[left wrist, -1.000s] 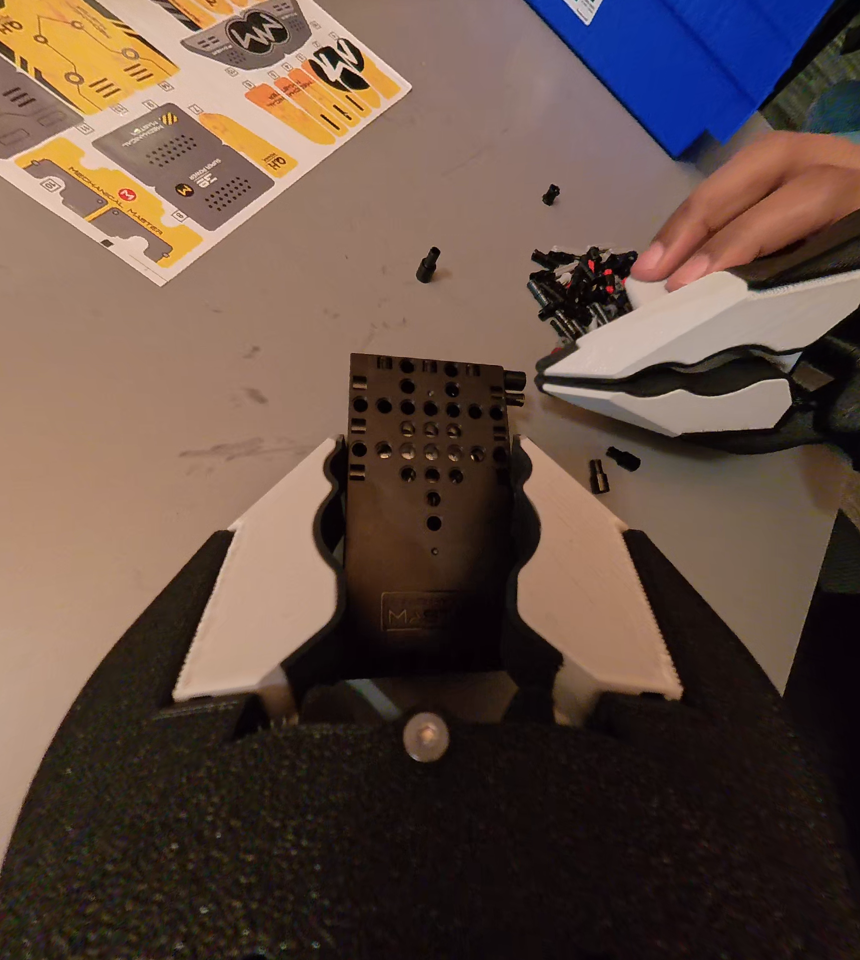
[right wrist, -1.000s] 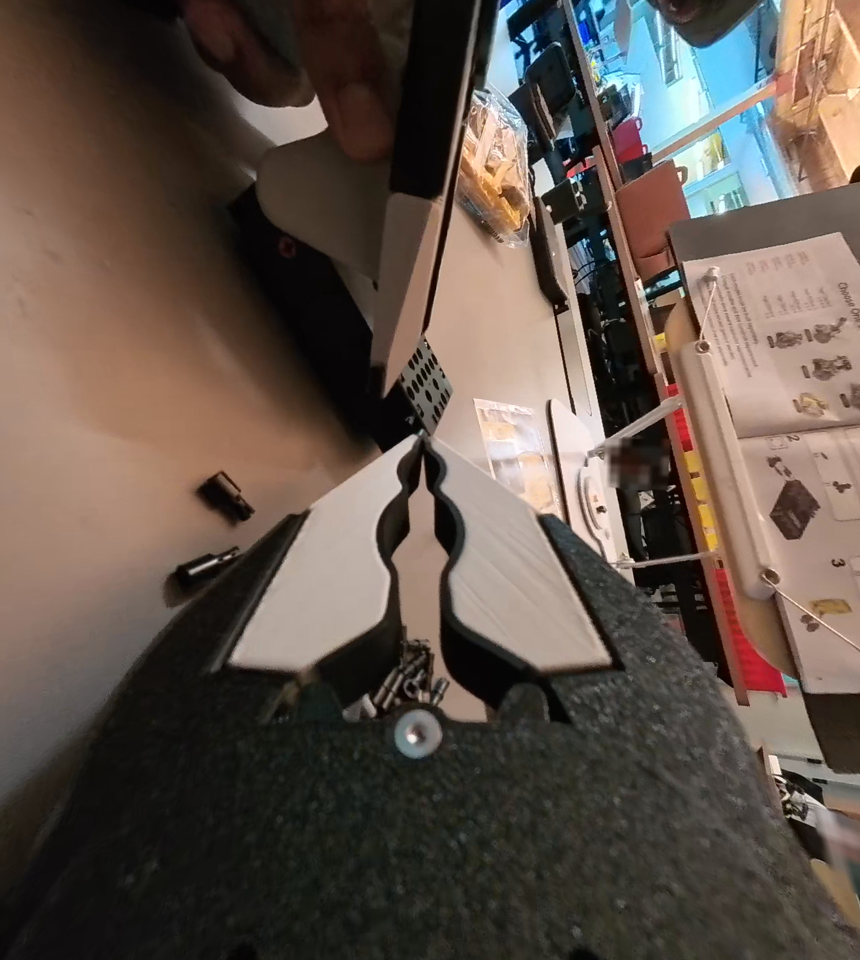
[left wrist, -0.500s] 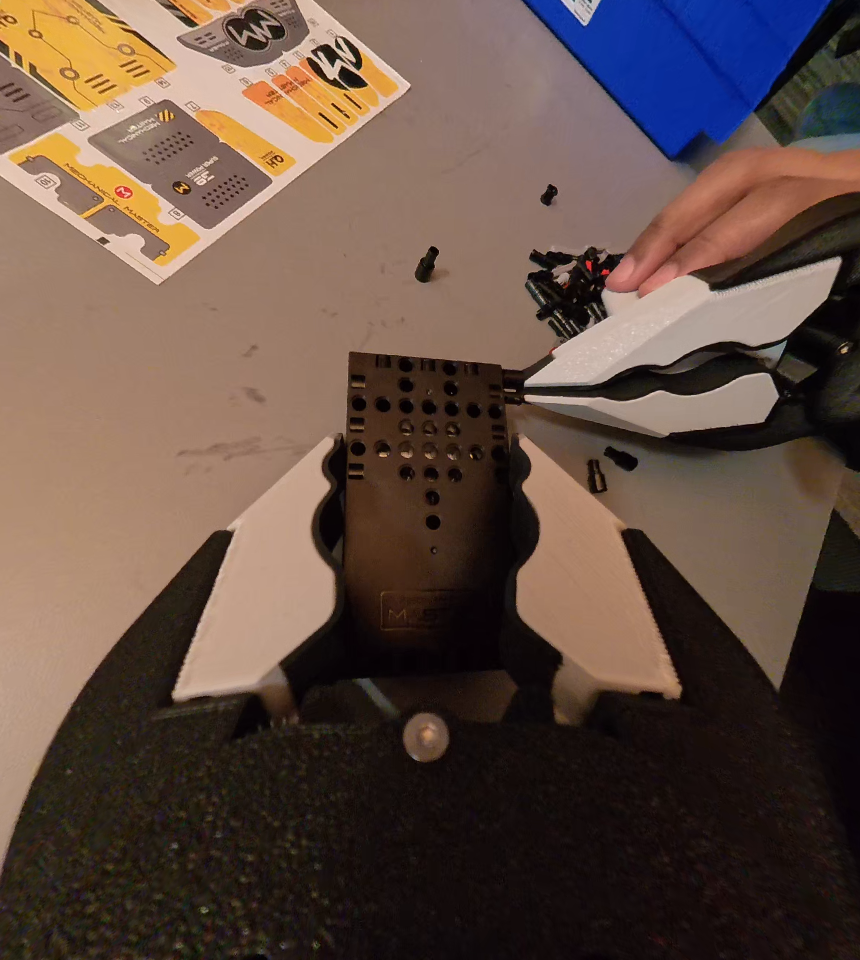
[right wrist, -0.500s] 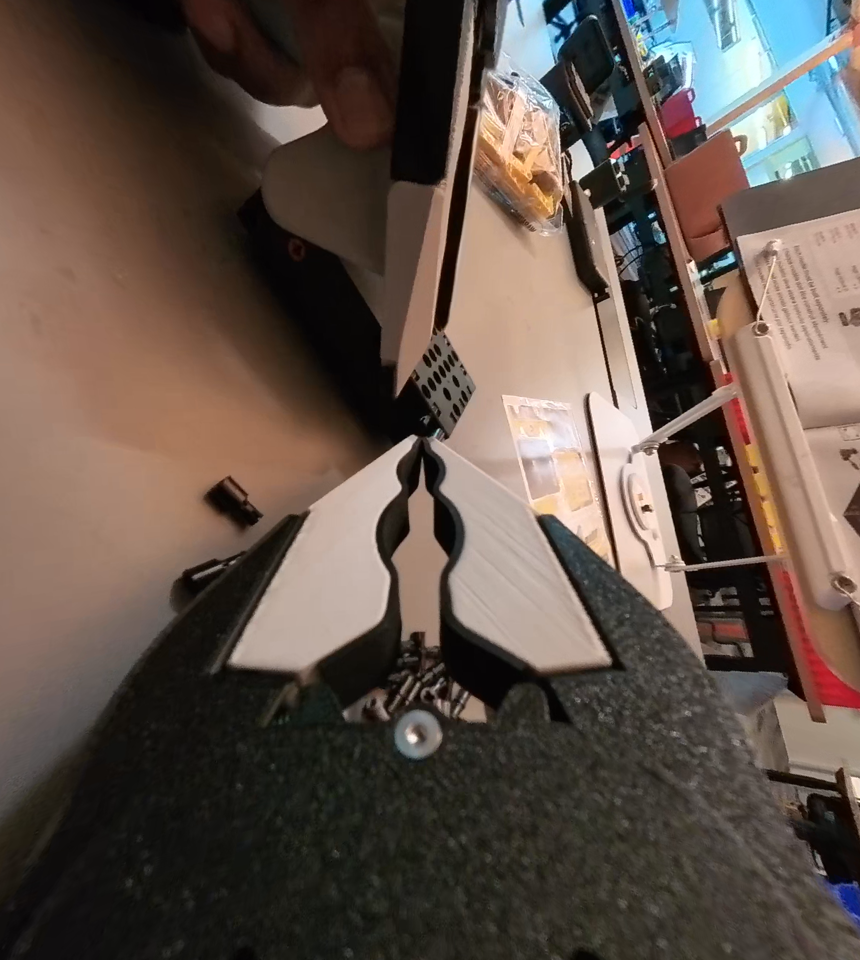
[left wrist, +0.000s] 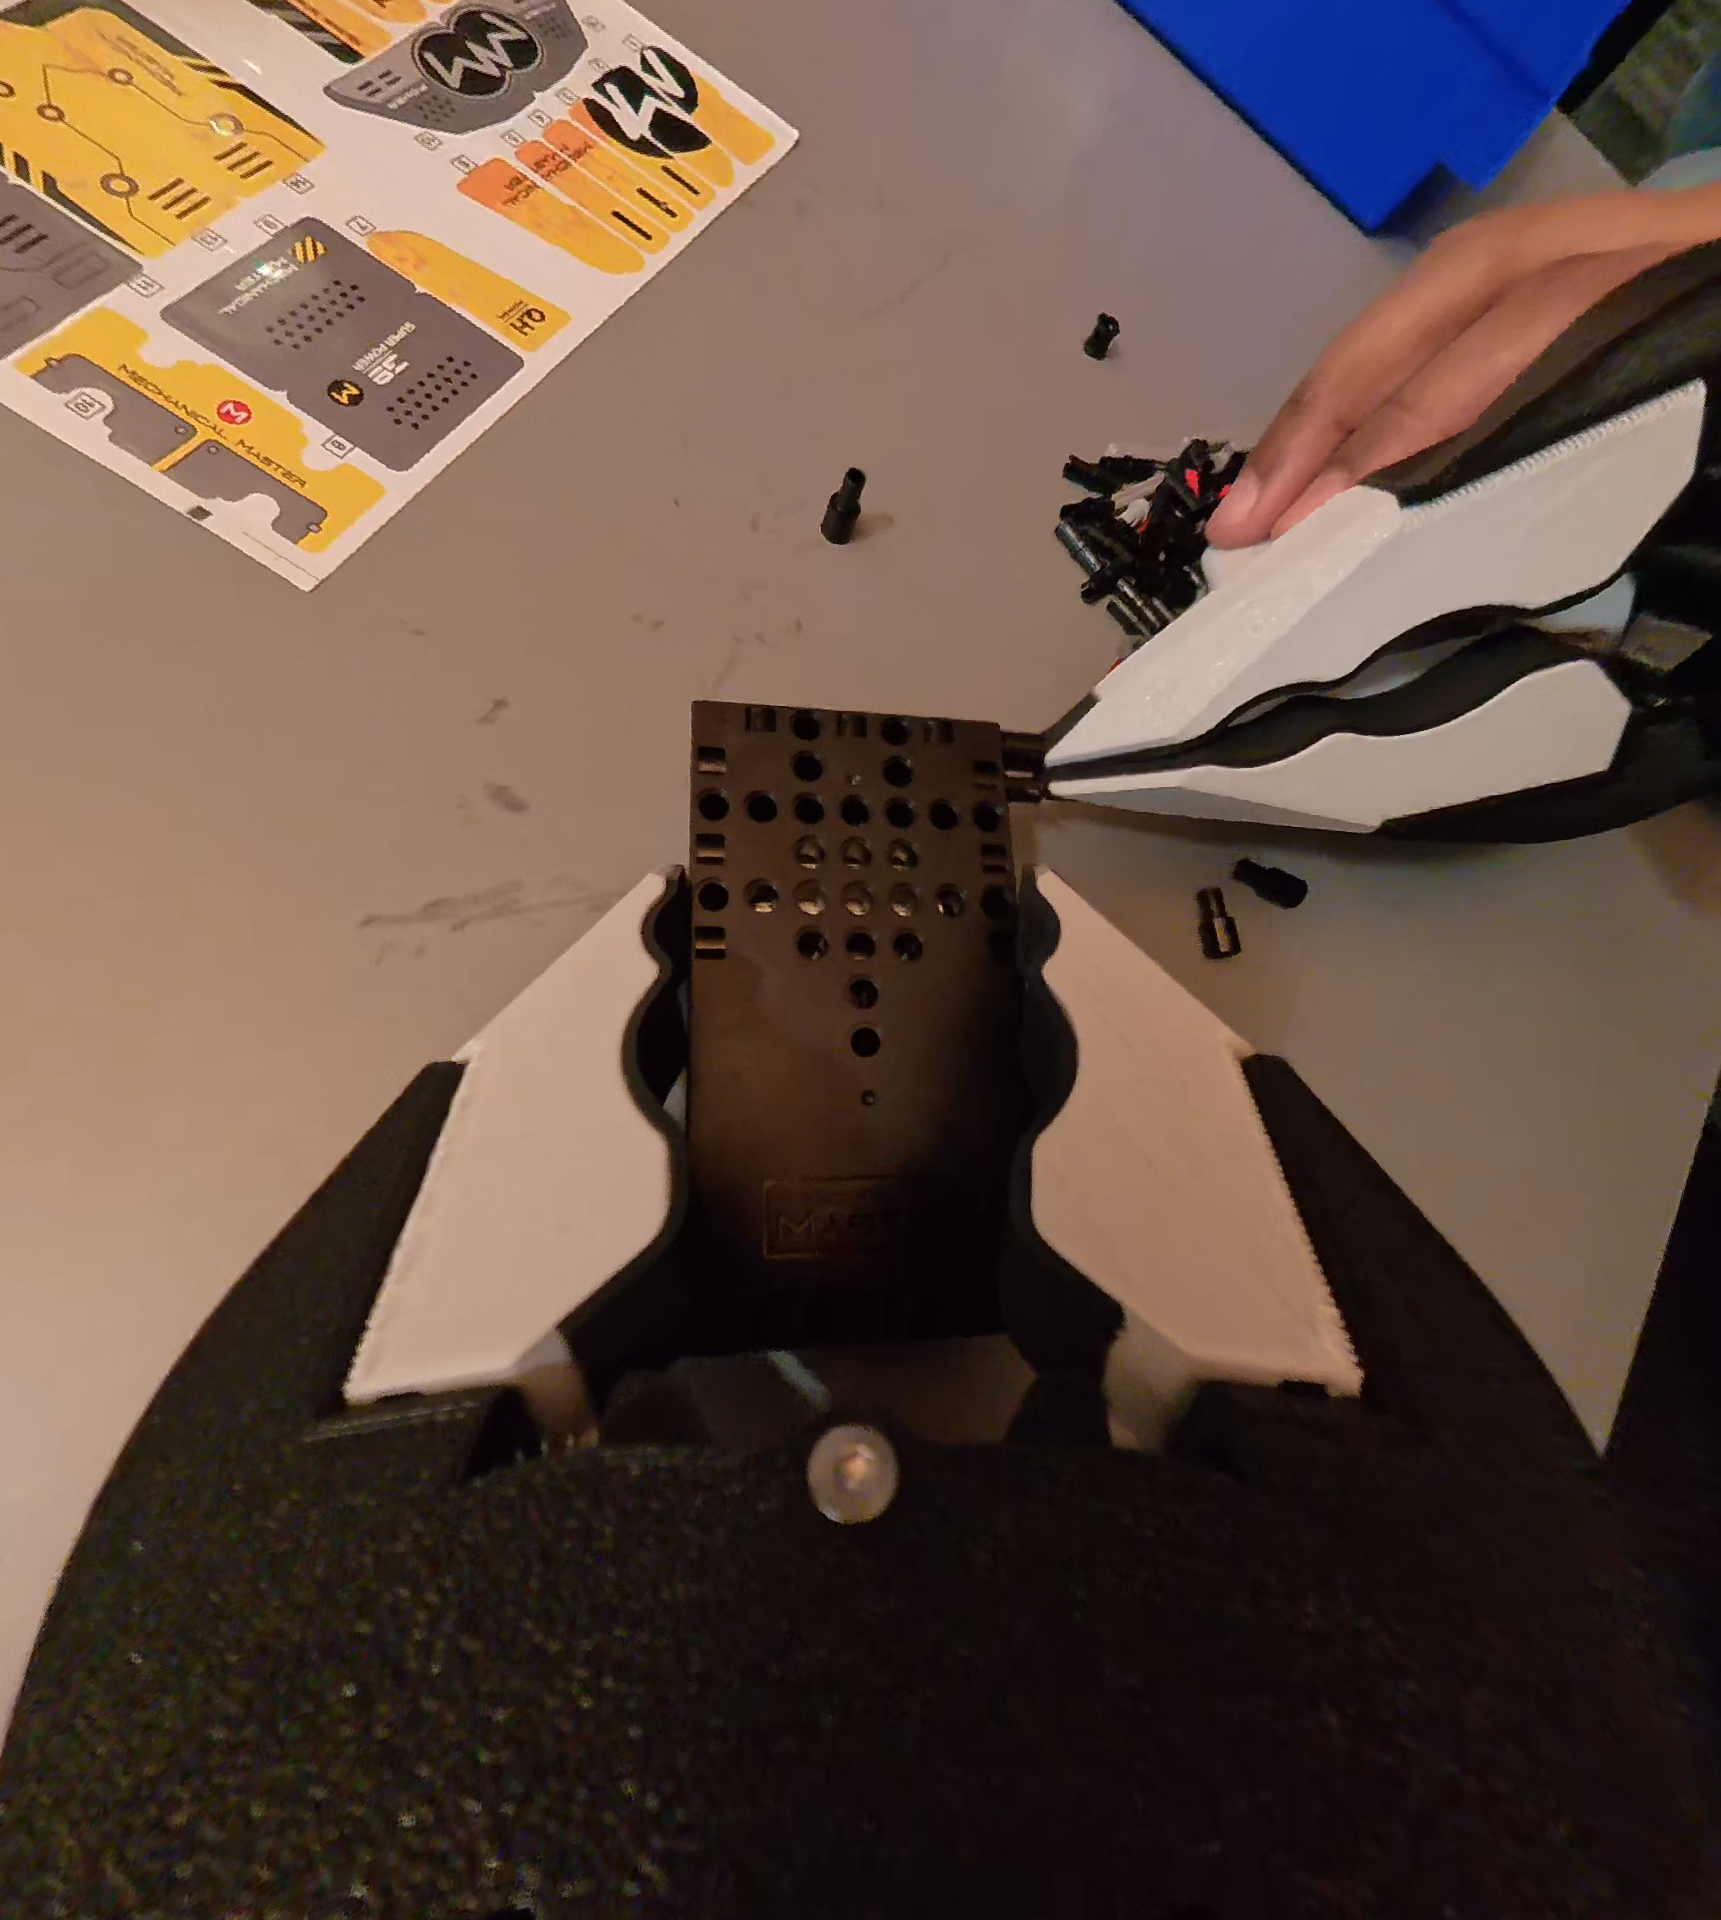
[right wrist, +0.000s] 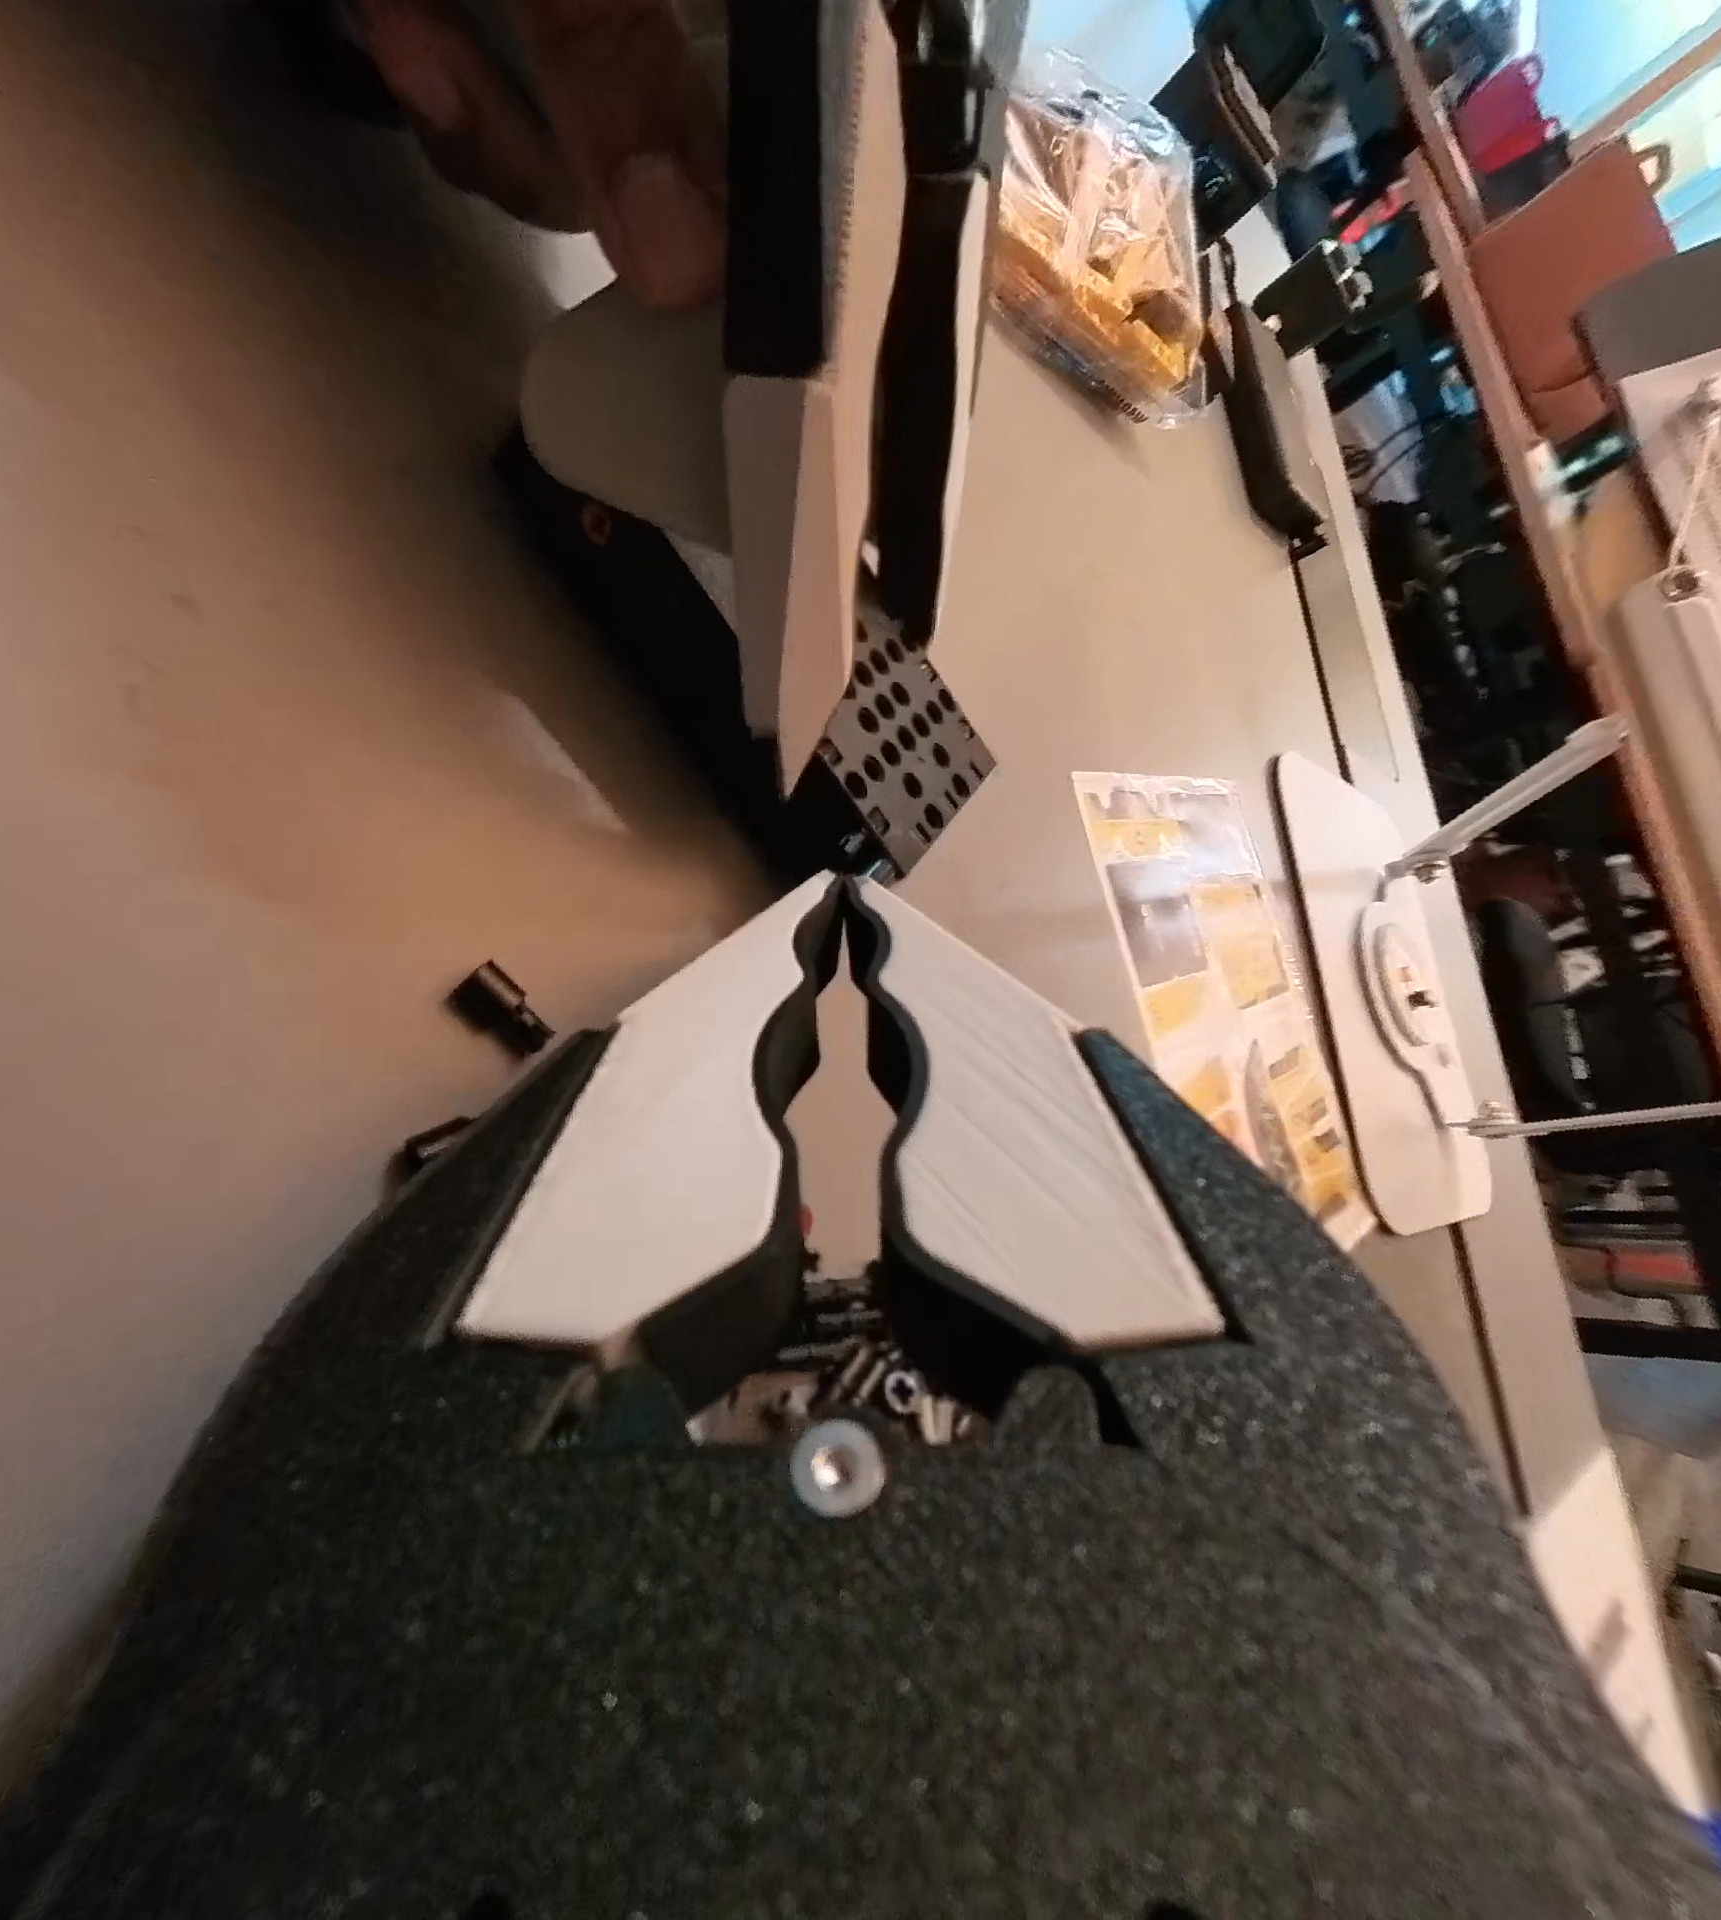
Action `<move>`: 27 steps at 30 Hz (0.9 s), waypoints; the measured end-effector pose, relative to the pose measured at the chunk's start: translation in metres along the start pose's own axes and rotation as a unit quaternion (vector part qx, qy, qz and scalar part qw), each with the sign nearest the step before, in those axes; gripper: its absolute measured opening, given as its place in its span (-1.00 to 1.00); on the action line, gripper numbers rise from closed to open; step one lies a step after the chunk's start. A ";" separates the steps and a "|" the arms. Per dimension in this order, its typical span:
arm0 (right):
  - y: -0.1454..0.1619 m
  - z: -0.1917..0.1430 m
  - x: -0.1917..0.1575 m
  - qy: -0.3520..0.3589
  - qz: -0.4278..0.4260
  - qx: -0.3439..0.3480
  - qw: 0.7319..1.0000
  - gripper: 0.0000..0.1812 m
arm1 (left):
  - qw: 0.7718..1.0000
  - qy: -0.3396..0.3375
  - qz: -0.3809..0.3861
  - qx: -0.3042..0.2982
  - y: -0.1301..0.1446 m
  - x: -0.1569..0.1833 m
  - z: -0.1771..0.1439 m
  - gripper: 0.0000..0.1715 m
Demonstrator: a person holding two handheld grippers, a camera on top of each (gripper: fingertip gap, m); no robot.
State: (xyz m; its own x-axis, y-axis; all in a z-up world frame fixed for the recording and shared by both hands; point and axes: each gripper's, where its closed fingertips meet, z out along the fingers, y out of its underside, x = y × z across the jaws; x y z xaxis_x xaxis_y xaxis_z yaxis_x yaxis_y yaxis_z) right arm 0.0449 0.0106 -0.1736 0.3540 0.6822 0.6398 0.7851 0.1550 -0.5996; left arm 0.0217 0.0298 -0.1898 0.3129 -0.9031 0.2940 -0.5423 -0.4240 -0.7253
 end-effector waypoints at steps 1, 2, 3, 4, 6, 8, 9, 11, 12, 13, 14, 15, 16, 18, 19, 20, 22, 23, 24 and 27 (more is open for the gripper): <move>0.000 0.000 -0.001 -0.008 0.009 0.000 1.000 -1.00 | 1.000 -0.003 0.005 -0.002 0.000 0.000 0.000 -0.27; 0.001 0.000 -0.001 -0.014 0.016 0.001 1.000 -1.00 | 1.000 -0.005 0.008 -0.003 0.001 0.000 0.000 -0.27; 0.001 0.001 -0.001 -0.018 0.021 0.001 1.000 -1.00 | 1.000 -0.006 0.010 -0.003 0.001 0.000 0.001 -0.27; 0.001 0.001 -0.001 -0.021 0.024 0.000 0.999 -1.00 | 1.000 -0.007 0.011 -0.004 0.001 0.000 0.001 -0.27; 0.001 0.001 -0.001 -0.026 0.028 -0.004 0.999 -1.00 | 1.000 -0.009 0.013 -0.004 0.001 -0.001 0.001 -0.26; 0.002 0.002 -0.002 -0.036 0.035 -0.004 0.999 -1.00 | 1.000 -0.011 0.018 -0.006 0.001 -0.001 0.001 -0.27; 0.002 0.002 -0.002 -0.043 0.040 -0.005 0.998 -1.00 | 1.000 -0.015 0.021 -0.007 0.001 -0.002 0.001 -0.26; 0.003 0.003 -0.003 -0.051 0.046 -0.006 0.998 -1.00 | 0.999 -0.022 0.029 -0.010 0.001 -0.002 0.002 -0.26; 0.003 0.003 -0.002 -0.053 0.047 -0.005 0.997 -1.00 | 0.999 -0.020 0.027 -0.009 0.001 -0.002 0.002 -0.26; 0.003 0.003 -0.002 -0.054 0.045 -0.006 0.997 -1.00 | 0.999 -0.018 0.027 -0.009 0.001 -0.003 0.002 -0.26; 0.003 0.003 -0.003 -0.055 0.036 -0.007 0.998 -1.00 | 0.999 -0.018 0.030 -0.010 0.001 -0.003 0.002 -0.26; 0.003 0.003 -0.003 -0.054 0.019 -0.009 0.998 -1.00 | 0.999 -0.018 0.032 -0.011 0.001 -0.003 0.002 -0.26; 0.003 0.003 -0.003 -0.051 -0.005 -0.012 0.999 -1.00 | 0.999 -0.018 0.033 -0.011 0.001 -0.003 0.002 -0.26; 0.003 0.003 -0.003 -0.044 -0.056 -0.022 0.997 -1.00 | 0.999 -0.018 0.036 -0.012 0.002 -0.003 0.002 -0.26; 0.004 0.003 -0.003 -0.040 -0.069 -0.024 0.997 -1.00 | 0.999 -0.019 0.035 -0.012 0.002 -0.003 0.002 -0.26; 0.004 0.004 -0.002 -0.037 -0.069 -0.024 0.997 -1.00 | 0.999 -0.025 0.032 -0.010 0.001 -0.004 0.002 -0.26; 0.007 0.005 -0.001 -0.034 -0.060 -0.023 0.997 -1.00 | 0.998 -0.045 0.039 -0.010 0.000 -0.006 0.003 -0.26; 0.007 0.005 -0.001 -0.030 -0.059 -0.020 0.998 -1.00 | 0.998 -0.045 0.038 -0.009 0.000 -0.006 0.003 -0.26; 0.007 0.004 -0.001 -0.024 -0.062 -0.017 0.998 -1.00 | 0.998 -0.042 0.036 -0.009 0.000 -0.006 0.003 -0.26; 0.007 -0.001 0.001 0.013 -0.088 -0.015 0.996 -1.00 | 0.999 -0.034 0.034 -0.009 0.000 -0.005 0.003 -0.26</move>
State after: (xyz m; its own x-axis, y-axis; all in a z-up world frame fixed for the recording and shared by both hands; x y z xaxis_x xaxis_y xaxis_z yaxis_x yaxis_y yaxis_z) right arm 0.0517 0.0118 -0.1763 0.2226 0.6279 0.7458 0.8510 0.2481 -0.4628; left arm 0.0230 0.0345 -0.1930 0.3276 -0.9232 0.2009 -0.5774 -0.3639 -0.7309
